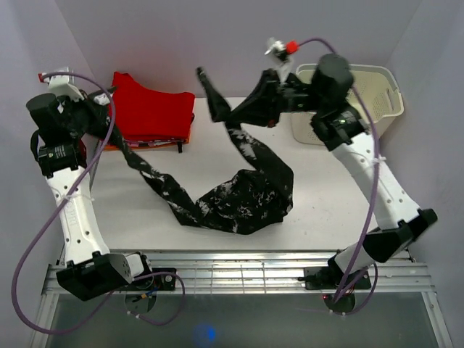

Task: Fold and stack the trousers
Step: Flatten the trousers out

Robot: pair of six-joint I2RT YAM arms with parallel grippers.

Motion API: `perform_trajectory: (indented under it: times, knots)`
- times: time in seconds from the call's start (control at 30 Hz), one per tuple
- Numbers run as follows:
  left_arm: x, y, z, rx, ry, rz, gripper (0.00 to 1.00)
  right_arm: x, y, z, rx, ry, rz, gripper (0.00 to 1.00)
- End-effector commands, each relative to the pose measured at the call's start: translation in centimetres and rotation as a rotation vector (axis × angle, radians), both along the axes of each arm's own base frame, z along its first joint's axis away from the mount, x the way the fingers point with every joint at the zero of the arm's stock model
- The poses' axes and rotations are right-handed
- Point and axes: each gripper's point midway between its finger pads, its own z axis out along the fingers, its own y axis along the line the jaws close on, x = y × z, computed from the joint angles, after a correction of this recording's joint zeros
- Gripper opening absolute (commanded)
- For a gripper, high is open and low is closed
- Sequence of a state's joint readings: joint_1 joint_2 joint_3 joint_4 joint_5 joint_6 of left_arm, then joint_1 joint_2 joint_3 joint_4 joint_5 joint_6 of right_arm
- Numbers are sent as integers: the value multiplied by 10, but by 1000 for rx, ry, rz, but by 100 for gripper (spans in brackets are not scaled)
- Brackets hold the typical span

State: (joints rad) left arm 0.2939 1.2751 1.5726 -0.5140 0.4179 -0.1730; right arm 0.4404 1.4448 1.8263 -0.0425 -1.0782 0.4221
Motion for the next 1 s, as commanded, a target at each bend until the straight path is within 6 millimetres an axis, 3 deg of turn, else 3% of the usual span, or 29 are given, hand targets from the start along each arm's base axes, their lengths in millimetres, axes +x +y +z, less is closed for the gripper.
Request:
perform_trajectory:
  times: [0.0, 0.07, 0.1, 0.13, 0.17, 0.2, 0.23, 0.27, 0.3, 0.33, 0.37, 0.4, 0.43, 0.53, 0.57, 0.63, 0.67, 0.77, 0.8, 0.83, 0.87, 0.9, 0.93, 0.97]
  knots:
    - [-36, 12, -43, -20, 127, 6, 0, 13, 66, -38, -73, 89, -33, 8]
    - [-50, 25, -68, -57, 188, 24, 0, -23, 117, -42, -79, 87, 77, 8]
    - [-54, 30, -74, -60, 202, 39, 0, -13, 126, -54, -95, 110, 63, 8]
    - [-58, 33, -82, -69, 216, 35, 0, -39, 147, -43, -74, 91, 126, 8]
    - [-62, 33, -96, -68, 252, 27, 0, -45, 163, -43, -61, 95, 137, 8]
    - [-64, 34, -103, -70, 268, 28, 0, -47, 188, -62, -83, 117, 160, 8]
    - [-66, 36, -108, -71, 279, 26, 0, -68, 206, -60, -70, 115, 201, 8]
    - [-69, 35, -115, -77, 301, 19, 0, -72, 221, -59, -41, 131, 211, 8]
    - [-71, 38, -122, -77, 317, 22, 0, -72, 246, -86, -72, 175, 230, 8]
    - [-73, 44, -123, -83, 318, 32, 0, -86, 263, -91, -69, 187, 258, 8]
    - [-76, 41, -123, -102, 314, 6, 0, -86, 274, -81, -32, 179, 243, 8]
    - [-79, 42, -123, -121, 311, -4, 0, -83, 296, -103, -48, 207, 244, 8]
    - [-83, 51, -123, -127, 299, 8, 0, -88, 306, -106, -38, 208, 246, 8]
    - [-90, 57, -126, -185, 295, -18, 0, -64, 334, -119, 21, 245, 130, 8]
    - [-91, 58, -129, -210, 303, -26, 0, -59, 342, -134, 17, 256, 117, 8]
    - [-93, 64, -137, -257, 323, -25, 3, -54, 347, -139, 22, 247, 109, 19]
    - [-92, 69, -145, -288, 344, -20, 13, -54, 344, -141, 13, 236, 109, 41]
    - [-89, 74, -149, -307, 345, -32, 29, -43, 325, -144, -26, 169, 98, 77]
    - [-88, 73, -147, -306, 338, -49, 41, -43, 309, -136, -35, 148, 100, 83]
    - [-87, 69, -143, -309, 320, -83, 51, -27, 293, -134, -48, 132, 75, 88]
    - [-85, 69, -137, -296, 302, -101, 66, -27, 271, -118, -58, 100, 72, 96]
    - [-84, 68, -134, -292, 292, -119, 90, -19, 256, -116, -74, 92, 56, 98]
    - [-82, 66, -131, -279, 282, -134, 94, 6, 234, -125, -109, 103, 10, 98]
    - [-80, 66, -128, -247, 273, -149, 95, 5, 207, -117, -145, 89, 3, 95]
